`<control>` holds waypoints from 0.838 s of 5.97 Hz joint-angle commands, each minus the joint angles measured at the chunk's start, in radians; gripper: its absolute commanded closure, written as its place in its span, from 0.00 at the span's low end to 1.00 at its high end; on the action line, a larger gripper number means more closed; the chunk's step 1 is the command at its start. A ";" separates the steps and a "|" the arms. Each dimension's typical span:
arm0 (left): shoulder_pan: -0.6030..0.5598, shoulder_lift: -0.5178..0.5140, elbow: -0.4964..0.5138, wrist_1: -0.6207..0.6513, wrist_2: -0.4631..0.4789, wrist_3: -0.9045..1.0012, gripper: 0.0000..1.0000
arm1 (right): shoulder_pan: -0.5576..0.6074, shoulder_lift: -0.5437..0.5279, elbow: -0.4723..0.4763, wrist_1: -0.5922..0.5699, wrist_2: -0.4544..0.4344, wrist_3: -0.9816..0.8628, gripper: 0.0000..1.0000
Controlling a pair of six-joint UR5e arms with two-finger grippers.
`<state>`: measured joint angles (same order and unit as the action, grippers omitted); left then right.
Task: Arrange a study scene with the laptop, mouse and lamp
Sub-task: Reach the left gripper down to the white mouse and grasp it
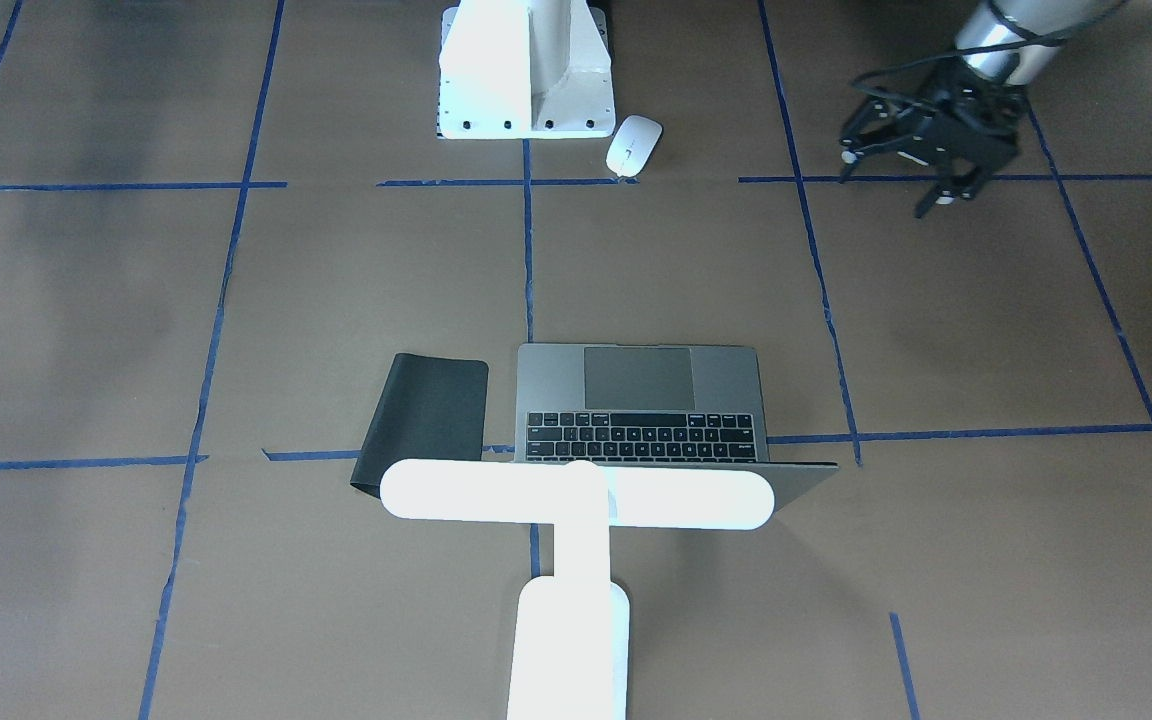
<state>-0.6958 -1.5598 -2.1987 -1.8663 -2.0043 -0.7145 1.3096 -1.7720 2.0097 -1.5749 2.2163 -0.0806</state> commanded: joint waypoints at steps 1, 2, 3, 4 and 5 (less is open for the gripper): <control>0.285 -0.081 -0.007 0.013 0.233 -0.153 0.00 | 0.222 -0.131 -0.035 -0.002 0.040 -0.239 0.00; 0.358 -0.098 -0.004 0.013 0.263 -0.215 0.00 | 0.303 -0.151 -0.113 0.000 0.092 -0.272 0.00; 0.443 -0.143 0.020 0.015 0.266 -0.280 0.00 | 0.313 -0.149 -0.143 0.001 0.103 -0.255 0.00; 0.479 -0.189 0.077 0.015 0.278 -0.298 0.00 | 0.313 -0.145 -0.144 0.001 0.102 -0.254 0.00; 0.527 -0.203 0.121 0.013 0.329 -0.296 0.00 | 0.313 -0.144 -0.143 0.001 0.102 -0.254 0.00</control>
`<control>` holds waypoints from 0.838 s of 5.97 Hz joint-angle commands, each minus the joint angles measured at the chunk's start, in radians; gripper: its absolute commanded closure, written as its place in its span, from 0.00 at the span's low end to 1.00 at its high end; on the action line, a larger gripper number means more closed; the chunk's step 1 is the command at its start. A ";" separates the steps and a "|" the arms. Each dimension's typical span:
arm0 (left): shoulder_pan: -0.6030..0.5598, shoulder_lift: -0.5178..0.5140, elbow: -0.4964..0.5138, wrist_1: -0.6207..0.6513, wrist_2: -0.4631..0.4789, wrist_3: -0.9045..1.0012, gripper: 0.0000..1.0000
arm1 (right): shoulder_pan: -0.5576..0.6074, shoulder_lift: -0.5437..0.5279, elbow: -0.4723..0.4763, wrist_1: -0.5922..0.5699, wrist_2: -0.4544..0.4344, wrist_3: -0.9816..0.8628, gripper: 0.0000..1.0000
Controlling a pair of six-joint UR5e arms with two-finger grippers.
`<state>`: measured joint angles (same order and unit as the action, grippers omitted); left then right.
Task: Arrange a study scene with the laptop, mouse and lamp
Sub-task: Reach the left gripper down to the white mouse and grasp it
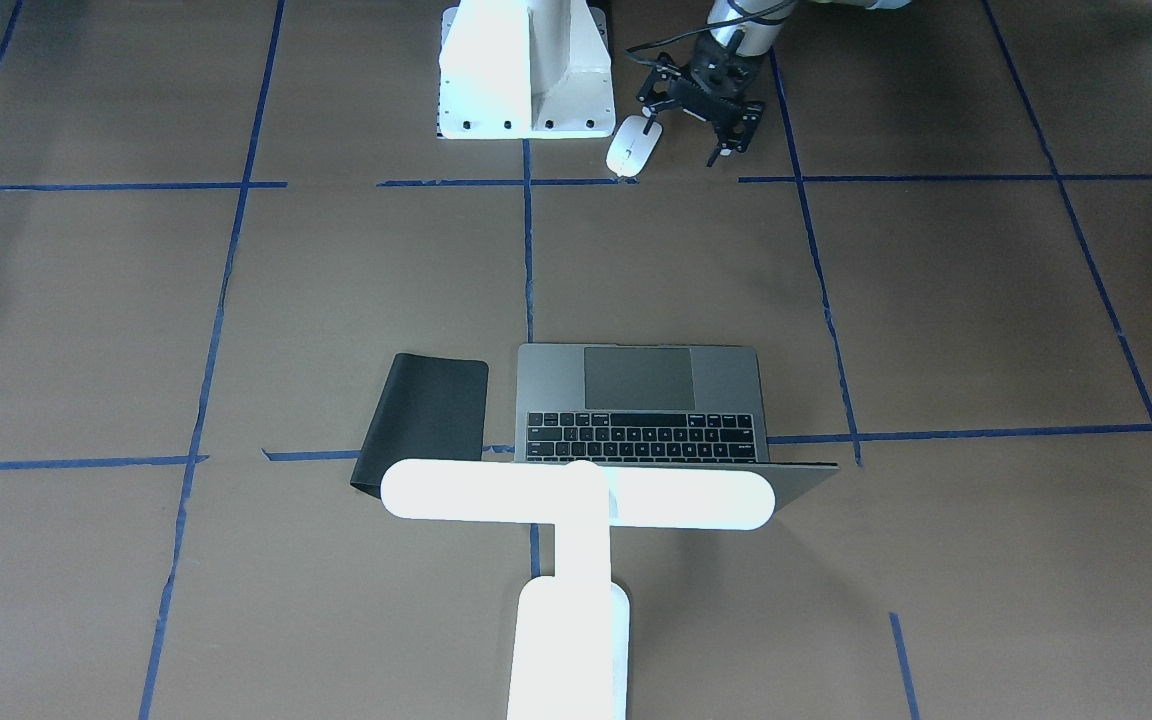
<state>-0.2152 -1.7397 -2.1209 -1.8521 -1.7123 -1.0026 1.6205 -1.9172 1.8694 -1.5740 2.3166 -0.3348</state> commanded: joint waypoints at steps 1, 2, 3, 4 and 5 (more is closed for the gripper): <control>0.093 -0.026 0.074 -0.002 0.086 -0.008 0.00 | 0.002 0.003 0.001 0.000 0.003 0.000 0.00; 0.097 -0.026 0.084 -0.002 0.086 -0.005 0.00 | 0.002 0.003 0.002 0.002 0.003 0.000 0.00; 0.111 -0.024 0.084 -0.002 0.088 -0.005 0.00 | 0.002 0.003 0.002 0.002 0.003 0.000 0.00; 0.125 -0.026 0.082 -0.002 0.088 -0.008 0.00 | 0.002 0.003 0.002 0.002 0.003 0.000 0.00; 0.137 -0.027 0.082 -0.002 0.089 -0.008 0.00 | 0.002 0.003 0.001 0.000 0.003 0.000 0.00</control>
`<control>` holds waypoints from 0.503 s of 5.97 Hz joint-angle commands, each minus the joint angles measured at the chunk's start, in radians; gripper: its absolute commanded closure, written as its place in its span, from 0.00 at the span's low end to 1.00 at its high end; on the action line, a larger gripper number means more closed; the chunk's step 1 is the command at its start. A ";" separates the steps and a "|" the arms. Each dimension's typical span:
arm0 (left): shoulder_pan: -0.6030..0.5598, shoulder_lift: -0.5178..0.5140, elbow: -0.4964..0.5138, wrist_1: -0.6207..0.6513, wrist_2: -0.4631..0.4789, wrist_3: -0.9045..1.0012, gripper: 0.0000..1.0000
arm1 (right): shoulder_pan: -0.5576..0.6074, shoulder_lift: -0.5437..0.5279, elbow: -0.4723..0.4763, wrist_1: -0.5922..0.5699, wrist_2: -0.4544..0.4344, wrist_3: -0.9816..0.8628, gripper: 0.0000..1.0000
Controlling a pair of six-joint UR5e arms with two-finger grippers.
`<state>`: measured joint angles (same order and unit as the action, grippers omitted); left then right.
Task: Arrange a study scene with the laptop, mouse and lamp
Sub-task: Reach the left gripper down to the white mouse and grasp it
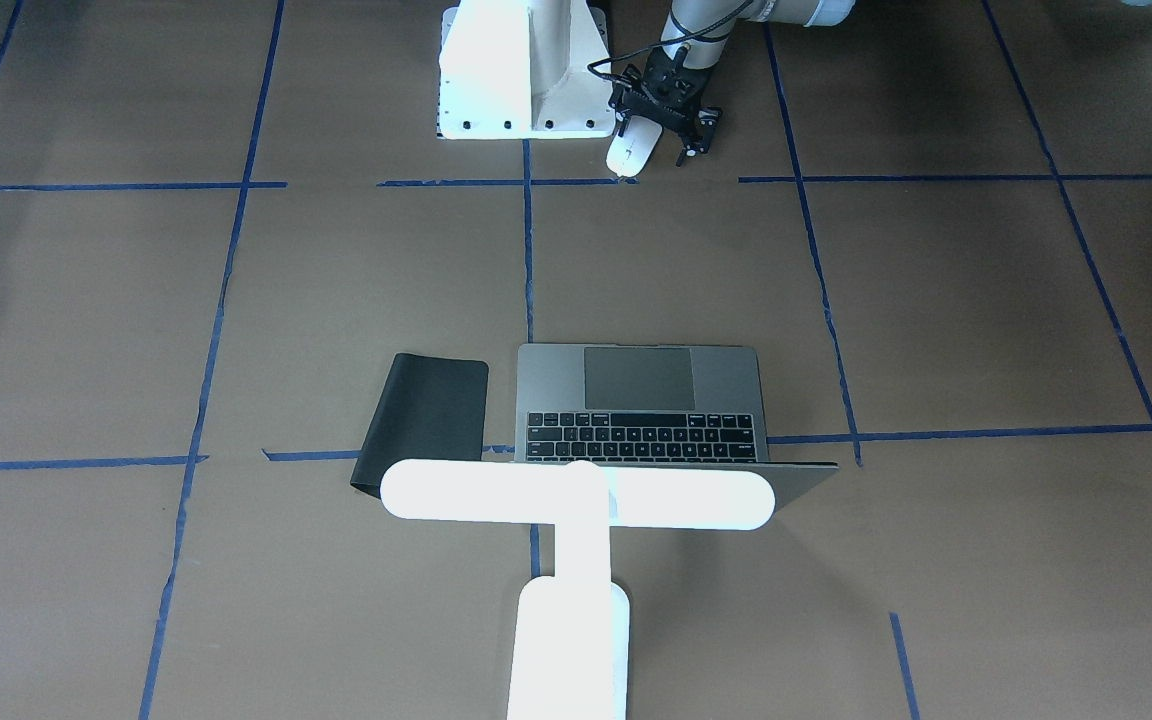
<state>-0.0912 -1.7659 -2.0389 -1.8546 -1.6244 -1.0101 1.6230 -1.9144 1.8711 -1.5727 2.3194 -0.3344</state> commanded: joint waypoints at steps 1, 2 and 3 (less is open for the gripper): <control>0.019 -0.013 0.005 0.001 0.001 -0.002 0.00 | 0.000 -0.001 -0.001 -0.001 0.000 0.000 0.00; 0.022 -0.015 0.020 0.000 0.003 -0.001 0.00 | 0.000 -0.002 -0.004 -0.001 0.000 0.000 0.00; 0.022 -0.018 0.025 0.000 0.001 -0.001 0.01 | 0.000 -0.003 -0.006 -0.001 0.000 0.000 0.00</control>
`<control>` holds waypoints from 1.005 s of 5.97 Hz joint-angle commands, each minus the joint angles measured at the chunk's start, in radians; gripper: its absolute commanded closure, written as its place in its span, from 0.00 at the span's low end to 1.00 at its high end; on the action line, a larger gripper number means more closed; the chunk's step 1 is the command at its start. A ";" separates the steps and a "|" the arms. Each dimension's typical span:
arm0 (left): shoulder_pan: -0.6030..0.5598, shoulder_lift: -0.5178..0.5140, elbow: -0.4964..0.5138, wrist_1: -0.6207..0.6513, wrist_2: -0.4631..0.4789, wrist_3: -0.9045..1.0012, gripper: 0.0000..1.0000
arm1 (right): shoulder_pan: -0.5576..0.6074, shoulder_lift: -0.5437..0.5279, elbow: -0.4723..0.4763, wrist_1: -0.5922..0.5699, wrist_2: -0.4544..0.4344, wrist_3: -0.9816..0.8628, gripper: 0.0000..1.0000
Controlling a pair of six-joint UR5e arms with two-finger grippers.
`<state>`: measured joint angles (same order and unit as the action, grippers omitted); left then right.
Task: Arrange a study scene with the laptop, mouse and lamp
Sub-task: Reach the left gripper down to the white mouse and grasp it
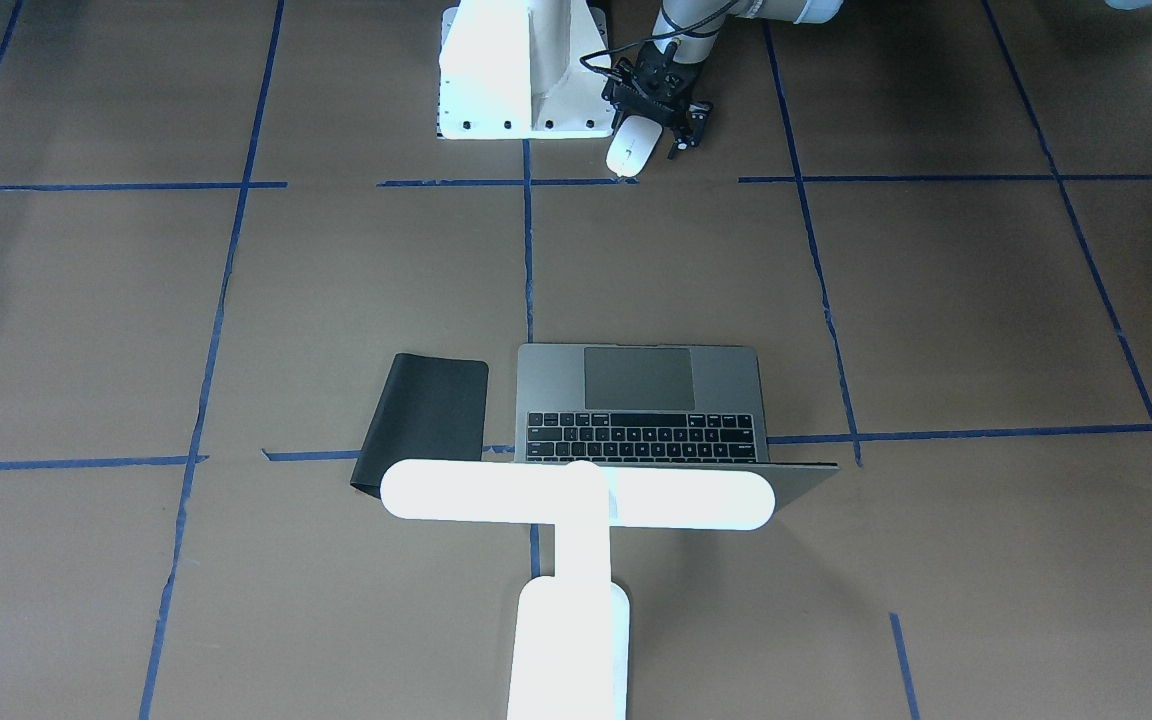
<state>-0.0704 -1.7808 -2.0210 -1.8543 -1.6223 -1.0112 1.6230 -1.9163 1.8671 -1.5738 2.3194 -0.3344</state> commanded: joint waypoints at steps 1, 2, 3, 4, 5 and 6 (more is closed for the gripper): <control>0.001 -0.003 0.007 0.000 0.001 0.000 0.11 | 0.000 -0.001 -0.002 0.000 0.000 -0.002 0.00; 0.000 -0.005 0.007 0.000 0.001 -0.001 0.32 | 0.000 0.000 -0.002 0.000 -0.002 0.000 0.00; -0.002 -0.005 0.002 0.000 0.015 -0.001 0.55 | 0.000 0.000 -0.002 0.000 -0.002 -0.002 0.00; -0.003 -0.005 -0.002 0.000 0.033 -0.001 0.69 | 0.000 0.000 -0.002 0.000 0.000 0.000 0.00; -0.012 -0.005 -0.010 0.000 0.033 0.000 0.69 | 0.000 0.002 -0.002 0.000 0.000 0.000 0.00; -0.029 -0.005 -0.025 0.000 0.029 0.000 0.70 | 0.000 0.002 -0.002 0.000 0.000 0.000 0.00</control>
<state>-0.0859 -1.7854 -2.0335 -1.8546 -1.5921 -1.0112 1.6230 -1.9149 1.8653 -1.5739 2.3192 -0.3345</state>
